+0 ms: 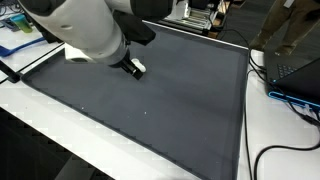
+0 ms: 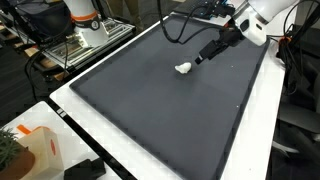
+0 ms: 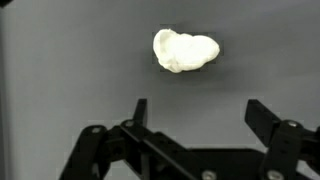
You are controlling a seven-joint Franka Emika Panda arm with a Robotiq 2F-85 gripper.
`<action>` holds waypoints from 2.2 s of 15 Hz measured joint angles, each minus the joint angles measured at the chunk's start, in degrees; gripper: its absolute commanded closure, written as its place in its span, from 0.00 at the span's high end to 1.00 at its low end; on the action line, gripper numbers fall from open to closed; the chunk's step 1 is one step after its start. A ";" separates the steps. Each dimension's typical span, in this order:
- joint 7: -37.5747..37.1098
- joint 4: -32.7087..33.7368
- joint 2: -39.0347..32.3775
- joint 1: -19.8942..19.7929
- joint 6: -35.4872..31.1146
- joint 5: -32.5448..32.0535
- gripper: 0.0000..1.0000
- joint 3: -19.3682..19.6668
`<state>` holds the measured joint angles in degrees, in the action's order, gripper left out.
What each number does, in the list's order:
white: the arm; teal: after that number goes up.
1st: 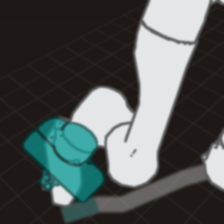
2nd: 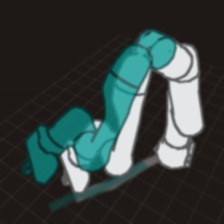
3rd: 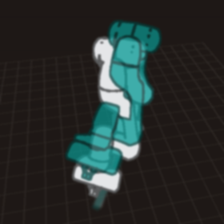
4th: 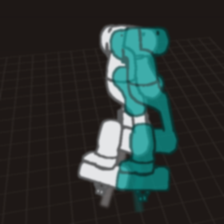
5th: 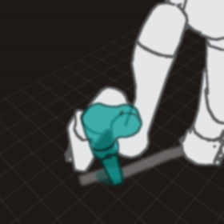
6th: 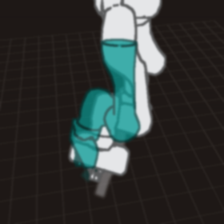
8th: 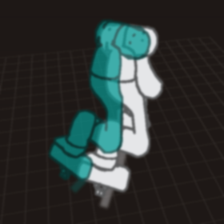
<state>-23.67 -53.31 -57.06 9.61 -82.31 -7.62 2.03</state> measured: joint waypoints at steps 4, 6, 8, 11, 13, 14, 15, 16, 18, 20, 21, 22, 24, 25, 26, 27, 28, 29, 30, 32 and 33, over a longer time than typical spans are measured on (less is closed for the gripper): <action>8.15 -8.40 7.92 -0.08 -9.69 0.30 1.00 -1.99; 10.19 -13.28 12.02 -0.48 -13.39 1.46 1.00 -3.41; 10.23 -18.05 15.81 -0.52 -15.09 3.29 1.00 -4.10; 7.94 -25.46 21.37 -0.20 -15.36 5.06 1.00 -4.45; 4.88 -30.52 25.07 0.28 -16.48 4.86 1.00 -4.41; 4.17 -32.75 26.76 0.49 -17.52 4.81 1.00 -4.39; 3.76 -34.38 28.06 0.61 -17.98 4.80 1.00 -4.38; 3.57 -35.42 28.95 0.68 -18.23 4.80 1.00 -4.32; 3.52 -36.29 29.57 0.69 -18.52 4.80 1.00 -4.21; 3.51 -36.69 29.63 0.69 -18.80 4.80 1.00 -4.14; 3.51 -36.82 29.63 0.69 -18.87 4.80 1.00 -4.14; 3.74 -36.77 29.58 0.69 -18.88 4.81 1.00 -4.22; 3.98 -36.89 29.56 0.93 -18.88 4.64 1.00 -4.33; 4.32 -37.42 29.72 1.00 -18.88 4.64 1.00 -4.43; 4.84 -38.51 30.28 1.01 -18.88 4.64 1.00 -4.52; 5.42 -40.27 31.36 0.99 -18.88 4.65 1.00 -4.58; 5.94 -42.52 33.10 0.95 -18.88 4.77 1.00 -4.66; 6.17 -44.98 35.32 0.93 -18.88 4.89 1.00 -4.76; 6.35 -47.63 38.07 0.91 -18.88 5.18 1.00 -5.01; 6.39 -53.07 43.90 0.92 -19.44 6.57 1.00 -5.93; 6.38 -55.75 46.69 0.92 -19.96 7.84 1.00 -6.50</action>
<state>-17.29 -109.05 -10.38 10.54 -102.27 0.22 -4.47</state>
